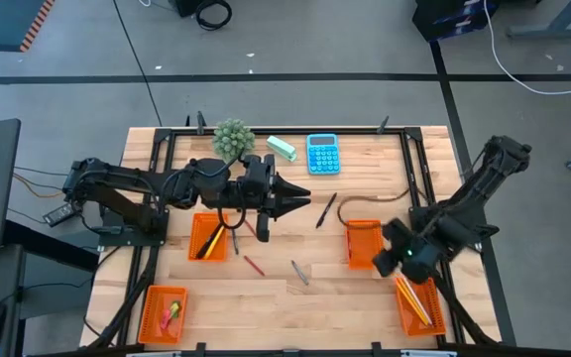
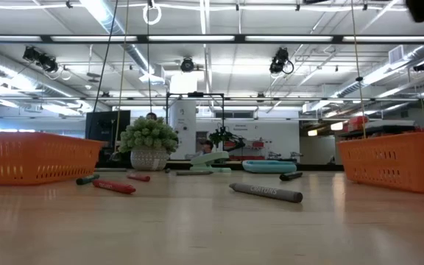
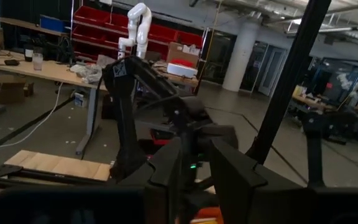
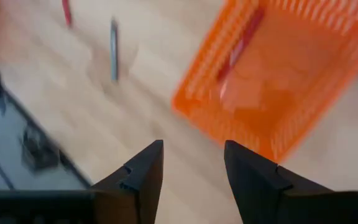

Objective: Sort crayons/erasers/pens/pencils in bins
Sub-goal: Put the black pen into the top left orange basket

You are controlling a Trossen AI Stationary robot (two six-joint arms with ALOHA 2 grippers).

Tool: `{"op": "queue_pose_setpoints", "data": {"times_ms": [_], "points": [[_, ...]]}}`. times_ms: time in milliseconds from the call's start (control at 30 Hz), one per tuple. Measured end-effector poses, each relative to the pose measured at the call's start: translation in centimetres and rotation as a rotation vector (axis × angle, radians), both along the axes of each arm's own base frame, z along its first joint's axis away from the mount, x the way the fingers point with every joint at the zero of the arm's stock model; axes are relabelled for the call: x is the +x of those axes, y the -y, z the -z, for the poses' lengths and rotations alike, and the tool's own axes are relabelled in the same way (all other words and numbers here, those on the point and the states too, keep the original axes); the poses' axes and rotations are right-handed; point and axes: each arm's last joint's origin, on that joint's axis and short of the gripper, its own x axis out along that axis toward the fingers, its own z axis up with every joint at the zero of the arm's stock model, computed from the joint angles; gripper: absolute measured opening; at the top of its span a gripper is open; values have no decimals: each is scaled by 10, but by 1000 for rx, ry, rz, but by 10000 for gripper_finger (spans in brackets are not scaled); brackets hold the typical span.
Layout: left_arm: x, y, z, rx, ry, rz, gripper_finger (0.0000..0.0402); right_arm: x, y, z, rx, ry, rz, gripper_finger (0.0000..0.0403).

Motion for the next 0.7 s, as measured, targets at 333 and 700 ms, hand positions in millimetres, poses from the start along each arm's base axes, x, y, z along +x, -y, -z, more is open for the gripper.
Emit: {"op": "queue_pose_setpoints", "data": {"times_ms": [333,700], "points": [[-1,0,-4,-188,40,21,87,71,63,1,-16,70,-147,175],[-22,-19,2,-194,-183,-50,94,145,128,-39,-297,56,-405,175]]}}
